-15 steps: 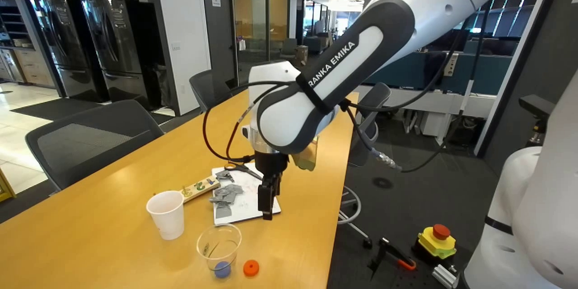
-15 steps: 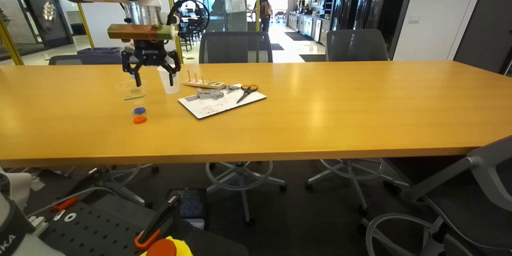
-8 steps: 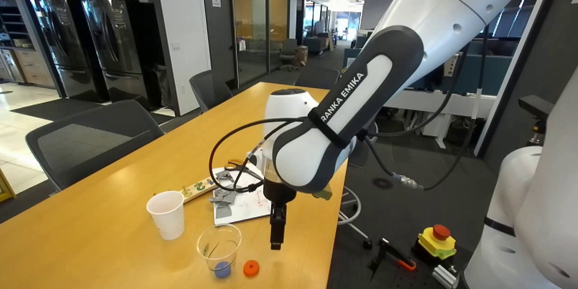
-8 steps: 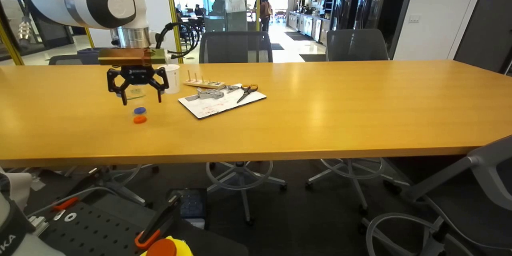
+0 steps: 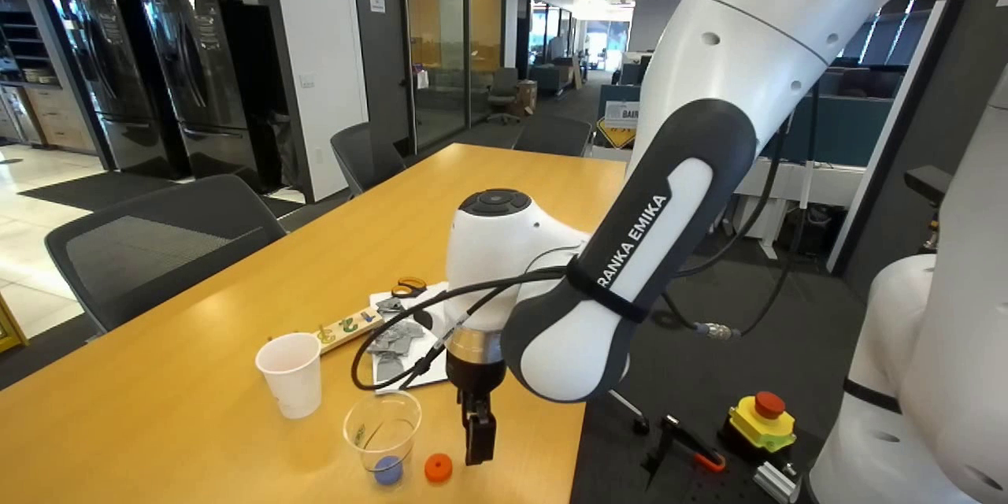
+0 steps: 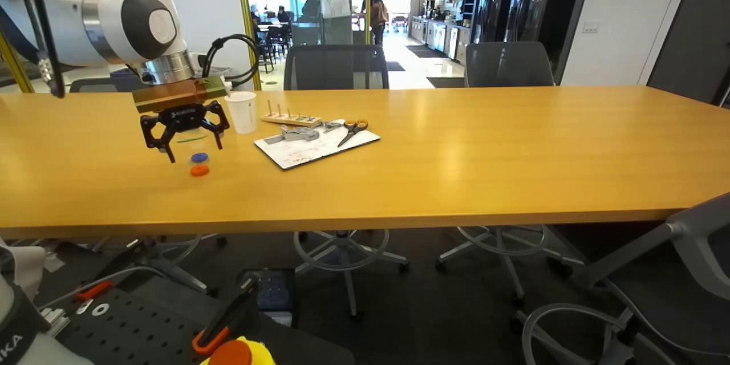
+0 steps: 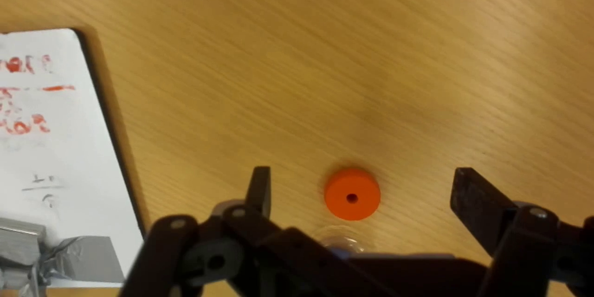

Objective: Put the blue disc in the clear cup and the orange discs in the white cup

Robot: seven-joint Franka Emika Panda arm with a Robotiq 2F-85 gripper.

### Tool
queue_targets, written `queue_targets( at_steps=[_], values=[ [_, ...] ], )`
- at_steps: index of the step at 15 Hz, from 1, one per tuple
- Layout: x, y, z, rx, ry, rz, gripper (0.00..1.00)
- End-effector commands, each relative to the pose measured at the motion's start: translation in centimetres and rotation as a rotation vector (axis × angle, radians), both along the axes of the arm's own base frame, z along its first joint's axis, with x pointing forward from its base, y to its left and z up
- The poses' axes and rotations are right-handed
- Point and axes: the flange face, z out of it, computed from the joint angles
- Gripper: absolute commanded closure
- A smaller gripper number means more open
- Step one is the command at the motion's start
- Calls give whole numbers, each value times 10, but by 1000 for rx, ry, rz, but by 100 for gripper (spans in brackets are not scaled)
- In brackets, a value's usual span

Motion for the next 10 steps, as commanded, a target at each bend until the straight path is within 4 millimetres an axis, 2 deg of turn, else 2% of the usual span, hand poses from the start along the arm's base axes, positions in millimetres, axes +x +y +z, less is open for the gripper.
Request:
queue_targets(
  at_steps=[1, 10],
  values=[
    [3, 12, -8, 1, -36, 29, 0],
    [21, 30, -33, -2, 6, 44, 0]
  ],
)
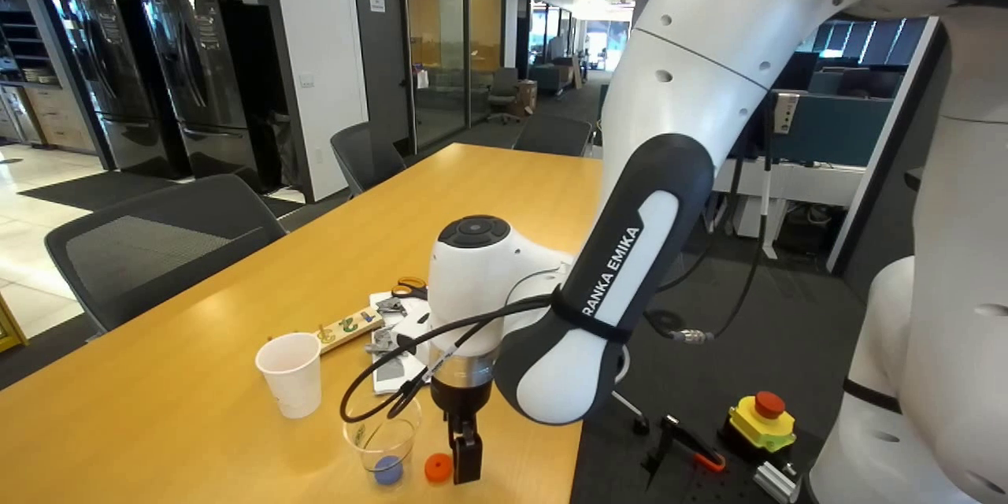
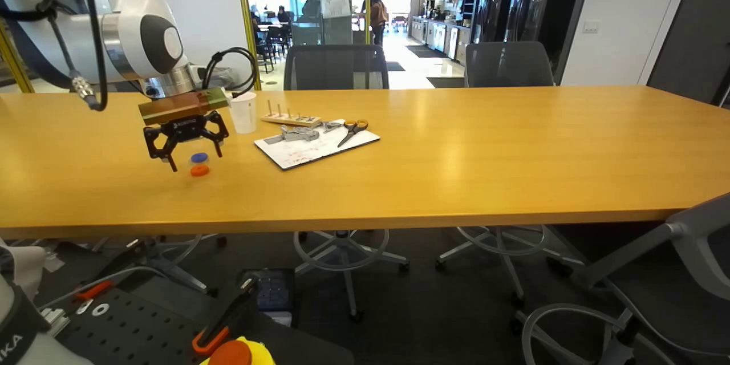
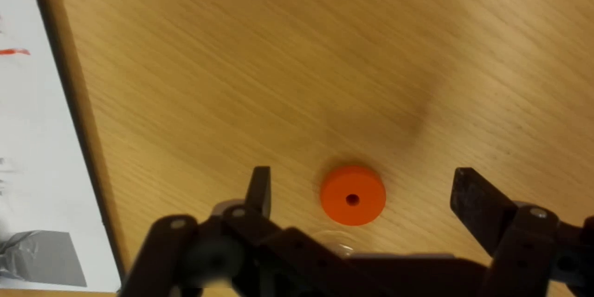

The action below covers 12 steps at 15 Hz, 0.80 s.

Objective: Put the blue disc in the clear cup and the orange discs in the white cup

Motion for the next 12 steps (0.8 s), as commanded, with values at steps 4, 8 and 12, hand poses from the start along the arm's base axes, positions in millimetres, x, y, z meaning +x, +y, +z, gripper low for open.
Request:
queue_targets(
  at_steps=[4, 8, 12],
  values=[
    [20, 17, -17, 13, 25, -11, 0],
    [25, 20, -26, 17, 40, -16, 0],
    [27, 21, -29, 16, 44, -20, 0]
  ],
)
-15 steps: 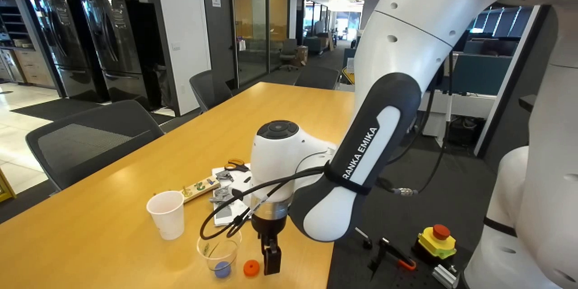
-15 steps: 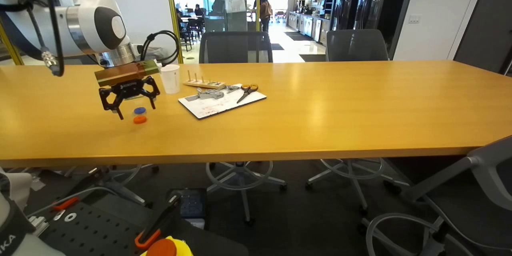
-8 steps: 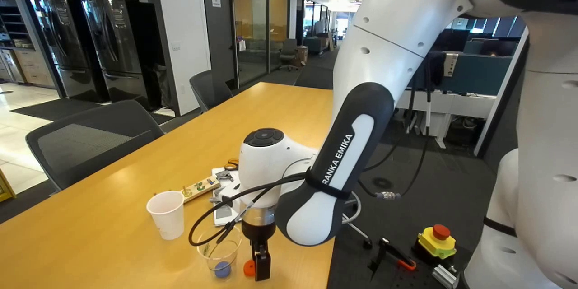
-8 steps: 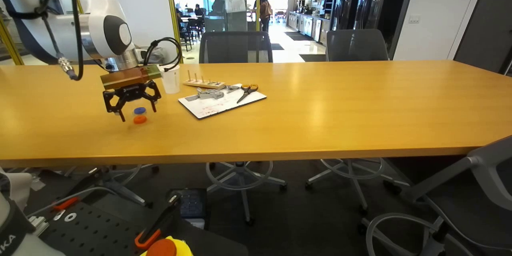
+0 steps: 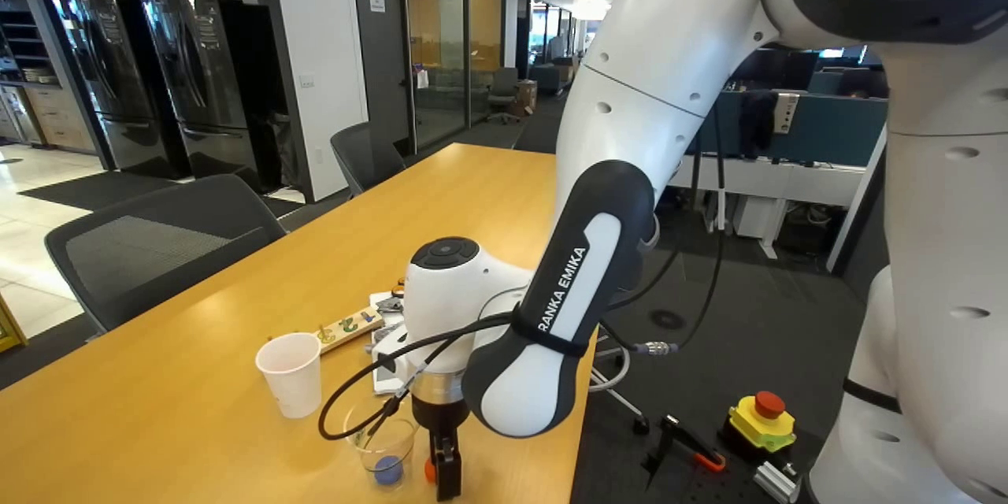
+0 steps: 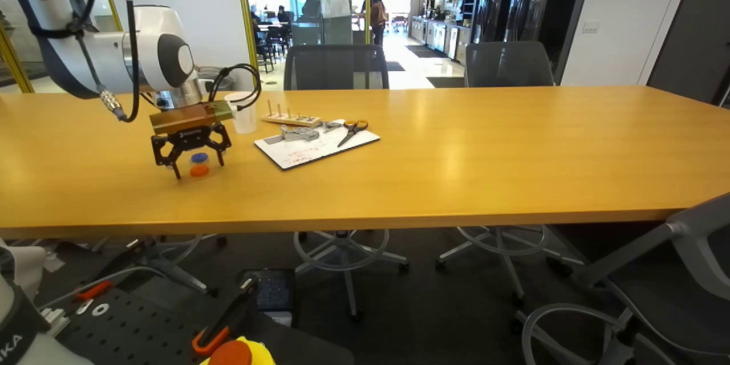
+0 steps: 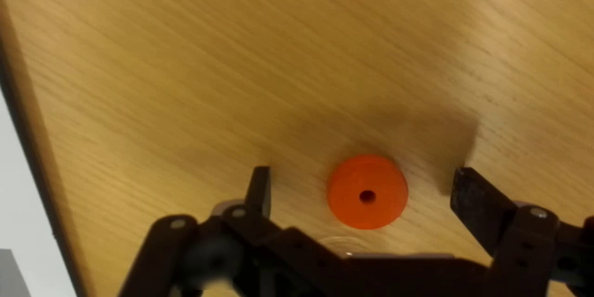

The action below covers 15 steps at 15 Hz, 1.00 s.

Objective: Put the blue disc in the clear cup and the orange discs in the white cup

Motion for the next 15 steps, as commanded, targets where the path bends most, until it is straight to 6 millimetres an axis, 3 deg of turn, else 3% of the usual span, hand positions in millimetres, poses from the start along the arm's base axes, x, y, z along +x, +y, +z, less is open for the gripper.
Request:
queue_targets(
  at_steps=[1, 3, 4, 6, 12, 13, 15],
  values=[
    [6, 7, 1, 5, 0, -16, 0],
    [6, 8, 1, 9, 3, -21, 1],
    [7, 8, 0, 8, 17, -33, 26],
    [7, 10, 0, 1, 36, -47, 30],
    [13, 13, 7, -45, 56, -85, 78],
    [14, 13, 9, -54, 61, -93, 82],
    [14, 11, 9, -77, 78, -111, 79]
  ],
)
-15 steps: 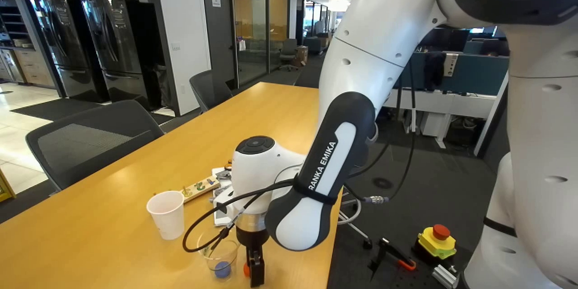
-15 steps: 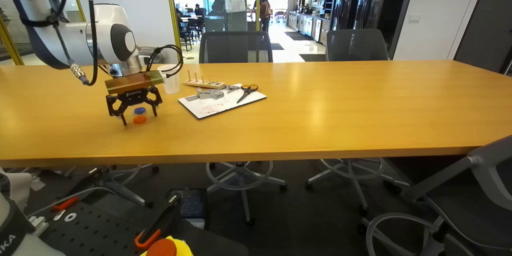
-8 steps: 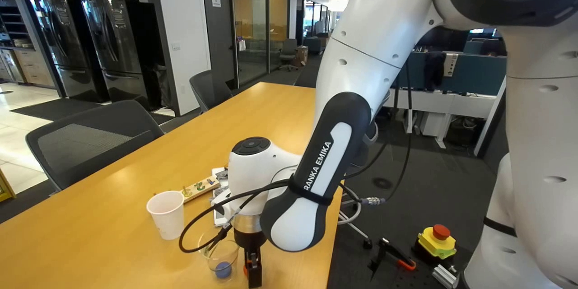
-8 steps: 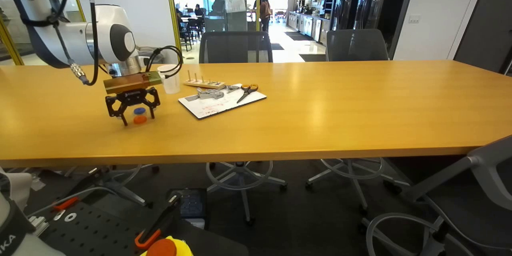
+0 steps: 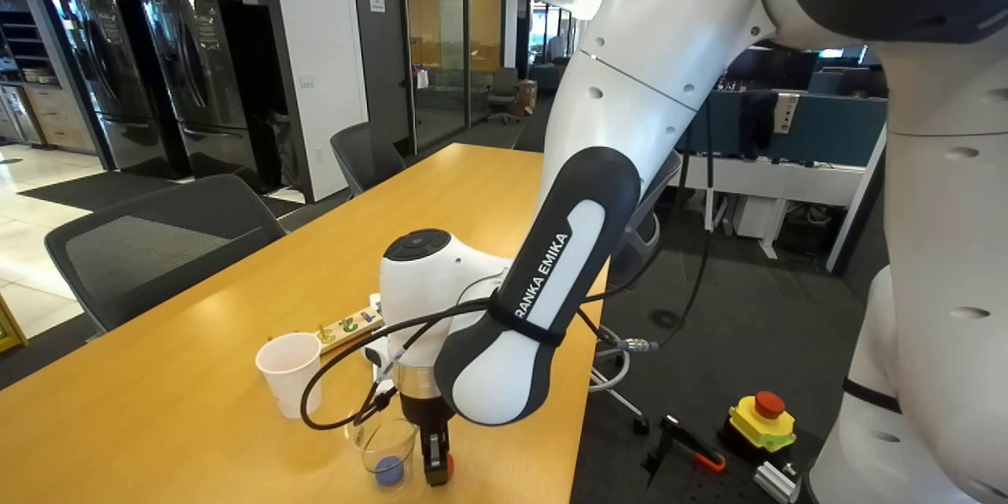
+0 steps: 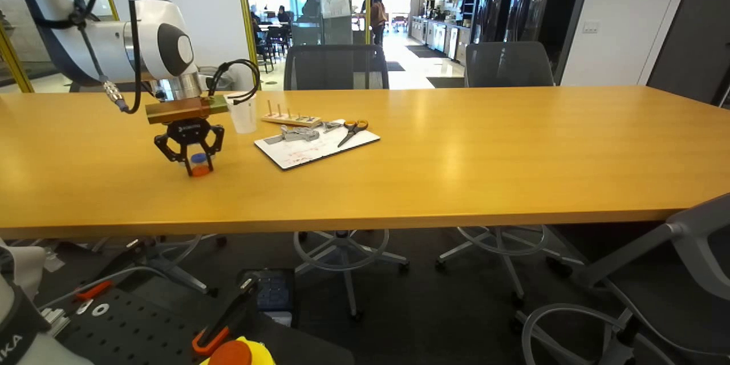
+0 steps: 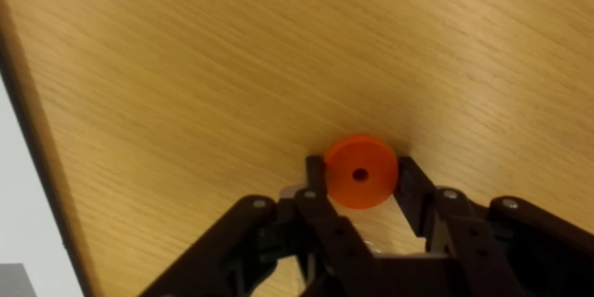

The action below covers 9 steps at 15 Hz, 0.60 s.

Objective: Put the blue disc in the clear cup and the orange discs in the white cup

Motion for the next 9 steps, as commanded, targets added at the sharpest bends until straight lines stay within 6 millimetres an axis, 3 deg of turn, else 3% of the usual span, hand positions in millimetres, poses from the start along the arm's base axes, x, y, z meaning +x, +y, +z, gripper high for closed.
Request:
queue_targets(
  at_steps=[1, 5, 9],
  values=[
    [4, 0, 3, -42, 29, -47, 79],
    [16, -21, 25, -75, 29, -153, 79],
    [37, -47, 74, -85, -30, -259, 79]
  ],
)
